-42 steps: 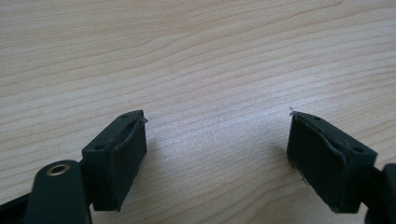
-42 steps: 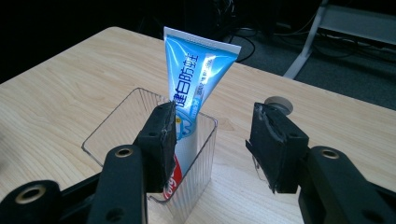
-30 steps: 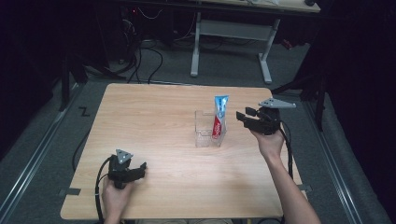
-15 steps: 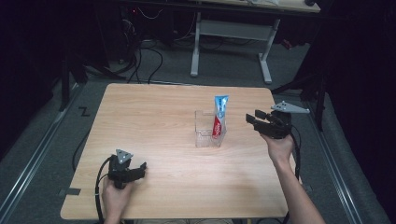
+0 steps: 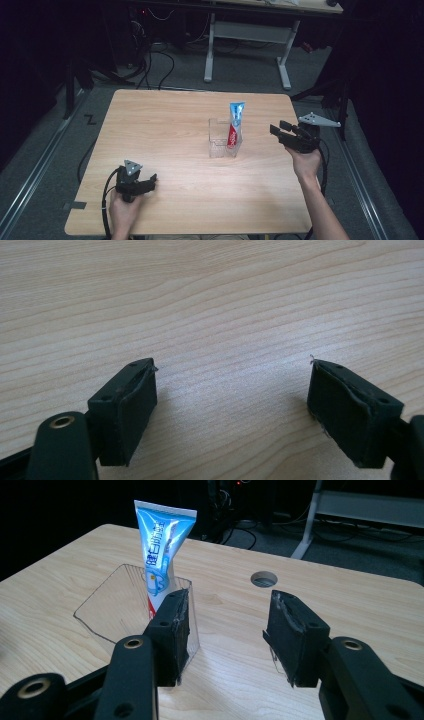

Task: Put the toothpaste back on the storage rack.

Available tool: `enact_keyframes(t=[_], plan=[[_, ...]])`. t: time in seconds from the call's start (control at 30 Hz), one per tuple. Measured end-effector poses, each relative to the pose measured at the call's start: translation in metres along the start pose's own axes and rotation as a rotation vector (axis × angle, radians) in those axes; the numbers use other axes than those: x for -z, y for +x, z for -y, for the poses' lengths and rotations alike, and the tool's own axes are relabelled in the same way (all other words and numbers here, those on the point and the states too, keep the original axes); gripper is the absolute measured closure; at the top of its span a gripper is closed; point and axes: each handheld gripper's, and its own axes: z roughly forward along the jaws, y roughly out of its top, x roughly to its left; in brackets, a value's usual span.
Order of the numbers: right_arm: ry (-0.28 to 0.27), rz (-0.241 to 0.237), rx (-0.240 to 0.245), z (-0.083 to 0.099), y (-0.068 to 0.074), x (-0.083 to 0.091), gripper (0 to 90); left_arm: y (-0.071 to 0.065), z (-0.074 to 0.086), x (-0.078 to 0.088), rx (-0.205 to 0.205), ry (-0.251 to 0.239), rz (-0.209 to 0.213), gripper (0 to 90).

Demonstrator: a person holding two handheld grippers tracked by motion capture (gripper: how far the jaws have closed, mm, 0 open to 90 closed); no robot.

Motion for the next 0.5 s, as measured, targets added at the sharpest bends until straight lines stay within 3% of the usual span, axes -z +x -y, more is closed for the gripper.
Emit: enact_keyframes(t=[0.5], plan=[[-0.014,0.019,-0.025,0.012,-0.010,0.015,51.6,0.000,0.000,0.000,0.000,0.000,0.000,20.1]])
